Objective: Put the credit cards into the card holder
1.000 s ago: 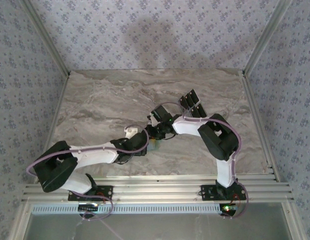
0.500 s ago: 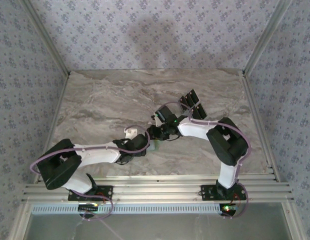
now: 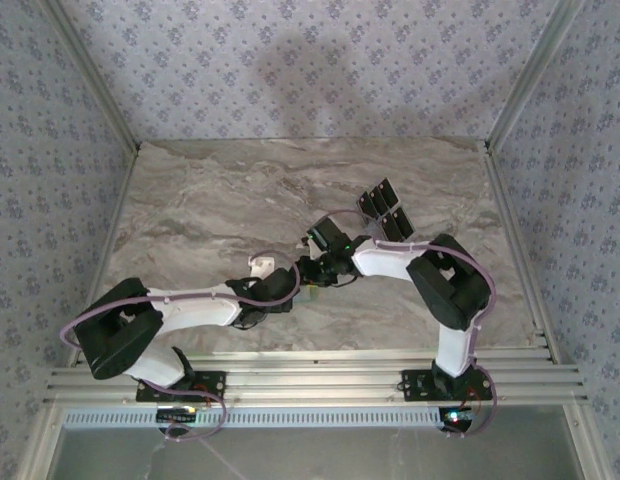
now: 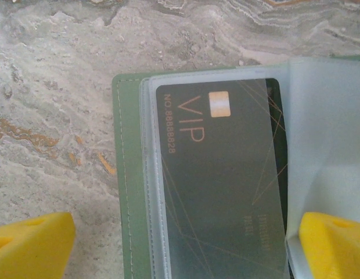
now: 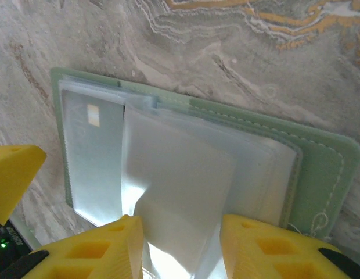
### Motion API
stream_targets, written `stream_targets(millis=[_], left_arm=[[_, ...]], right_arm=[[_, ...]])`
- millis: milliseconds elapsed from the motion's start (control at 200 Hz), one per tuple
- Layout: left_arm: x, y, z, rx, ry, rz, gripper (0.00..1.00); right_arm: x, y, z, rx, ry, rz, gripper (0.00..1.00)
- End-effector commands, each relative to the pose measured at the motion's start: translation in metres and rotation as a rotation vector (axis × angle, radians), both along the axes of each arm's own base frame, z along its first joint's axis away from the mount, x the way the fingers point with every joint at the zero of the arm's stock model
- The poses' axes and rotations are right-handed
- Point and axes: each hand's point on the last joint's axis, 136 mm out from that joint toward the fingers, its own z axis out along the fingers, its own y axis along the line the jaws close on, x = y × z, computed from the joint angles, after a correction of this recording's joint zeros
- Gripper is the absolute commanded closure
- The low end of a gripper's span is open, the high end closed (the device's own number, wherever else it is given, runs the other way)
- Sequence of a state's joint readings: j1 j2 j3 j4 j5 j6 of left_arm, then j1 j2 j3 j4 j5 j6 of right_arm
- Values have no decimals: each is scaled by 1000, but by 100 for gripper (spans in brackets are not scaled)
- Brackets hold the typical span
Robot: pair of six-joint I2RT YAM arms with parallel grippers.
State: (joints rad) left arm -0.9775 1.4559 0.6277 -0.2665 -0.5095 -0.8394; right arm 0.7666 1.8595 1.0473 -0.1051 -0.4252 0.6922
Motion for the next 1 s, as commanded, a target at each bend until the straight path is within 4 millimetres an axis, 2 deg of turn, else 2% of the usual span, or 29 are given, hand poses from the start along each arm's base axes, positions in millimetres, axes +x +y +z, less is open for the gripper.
stream_targets(millis=[0,225,325,550,680,780,809,839,994], left_arm=[[-3,10,-2,45,7,19,1],[-3,12,0,45,1,20,1],[-2,16,10,36,-24,38,1],[-6,48,49,-31,-148,148,0],[-11,65,62,-75,-195,191,0],[-14,73,67,-107,-213,211,0],[-15,75,69,-117,-217,218,0],[-15,77,70,-123,-219,223,0],[-16,80,72,-146,-227,229,0]], right_arm=[[-4,4,-11,-12,35,-3,57],[-4,12,-6,36,45,-8,57],[-4,15,-1,46,41,-6,57],[-9,23,21,51,13,21,57],[-11,30,28,39,-3,37,57],[-11,40,28,31,-4,47,57],[-13,40,23,18,7,50,57],[-7,50,30,30,-10,53,57],[-6,69,18,0,1,75,57]])
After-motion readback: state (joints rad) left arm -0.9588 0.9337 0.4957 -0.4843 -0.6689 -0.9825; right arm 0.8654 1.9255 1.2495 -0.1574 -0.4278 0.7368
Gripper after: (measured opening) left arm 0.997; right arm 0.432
